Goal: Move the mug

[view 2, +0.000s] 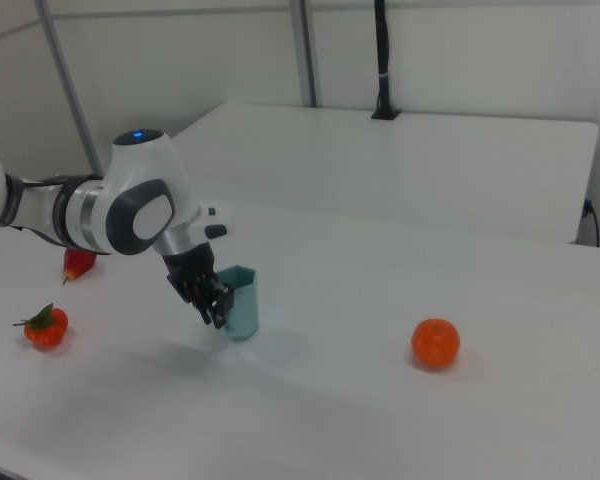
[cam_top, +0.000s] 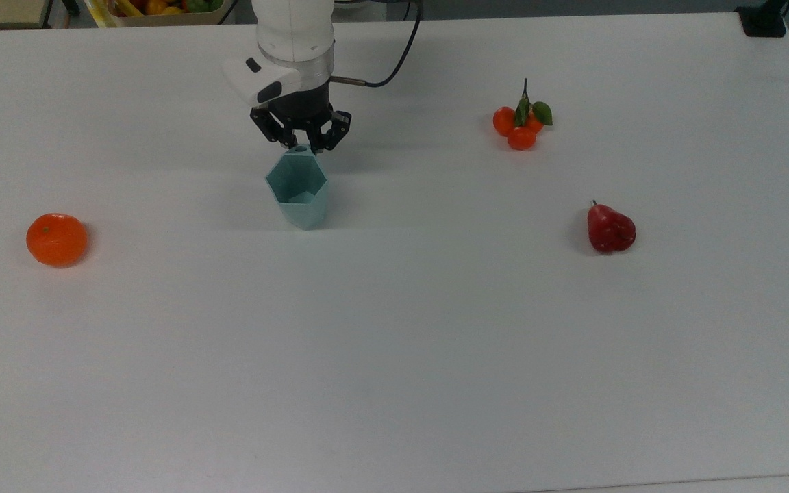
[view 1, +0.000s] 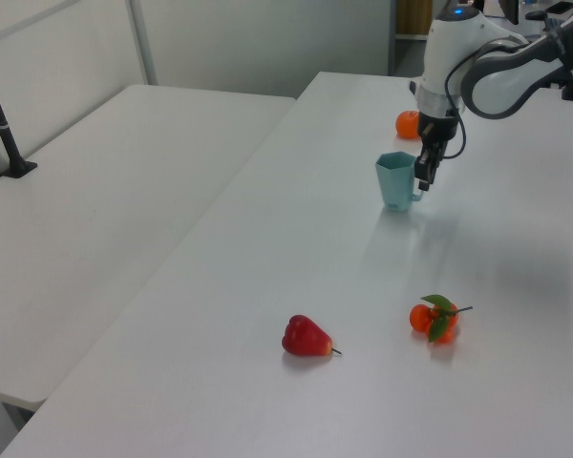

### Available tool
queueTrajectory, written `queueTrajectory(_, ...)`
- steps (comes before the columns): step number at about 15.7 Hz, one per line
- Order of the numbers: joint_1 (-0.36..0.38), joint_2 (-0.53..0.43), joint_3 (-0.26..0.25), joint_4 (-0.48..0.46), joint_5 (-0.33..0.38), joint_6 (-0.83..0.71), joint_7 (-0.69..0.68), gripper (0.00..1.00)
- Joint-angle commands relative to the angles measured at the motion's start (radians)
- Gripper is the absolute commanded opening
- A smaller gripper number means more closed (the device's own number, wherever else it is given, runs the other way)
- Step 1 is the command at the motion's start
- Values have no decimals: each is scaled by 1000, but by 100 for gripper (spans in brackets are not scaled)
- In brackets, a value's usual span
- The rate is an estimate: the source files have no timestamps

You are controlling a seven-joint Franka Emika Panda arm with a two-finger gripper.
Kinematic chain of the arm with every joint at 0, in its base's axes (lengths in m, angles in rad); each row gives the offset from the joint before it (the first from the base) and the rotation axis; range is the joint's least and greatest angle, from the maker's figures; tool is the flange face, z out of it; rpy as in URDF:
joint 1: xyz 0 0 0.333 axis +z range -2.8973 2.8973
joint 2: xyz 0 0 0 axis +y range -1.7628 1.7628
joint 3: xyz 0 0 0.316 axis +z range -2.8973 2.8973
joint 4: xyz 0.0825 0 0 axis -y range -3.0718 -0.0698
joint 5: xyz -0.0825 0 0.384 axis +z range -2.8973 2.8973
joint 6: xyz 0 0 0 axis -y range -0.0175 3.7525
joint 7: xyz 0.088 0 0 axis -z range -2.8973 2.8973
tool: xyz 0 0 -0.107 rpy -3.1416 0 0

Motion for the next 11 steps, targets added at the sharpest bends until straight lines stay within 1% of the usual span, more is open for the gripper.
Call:
queueTrajectory(1, -9, -36, 4, -54, -10, -7, 32, 20)
queueTrajectory(2, -12, -34, 4, -53, -10, -14, 32, 36)
queueTrajectory(3, -12, -36, 4, -48, -10, -36, 32, 61)
queueTrajectory(4, -12, -37, 4, -44, -12, -63, 31, 75)
queueTrajectory(6, -1, -39, 4, -4, -12, -138, 26, 87)
queueTrajectory(7, 2, -39, 4, 33, -12, -183, 29, 93)
queueTrajectory(8, 2, -39, 4, 74, -12, -230, 31, 95)
queueTrajectory(9, 8, -40, 6, 123, -13, -290, 31, 100)
queueTrajectory(11, 20, -28, 6, 267, -12, -431, 19, 100)
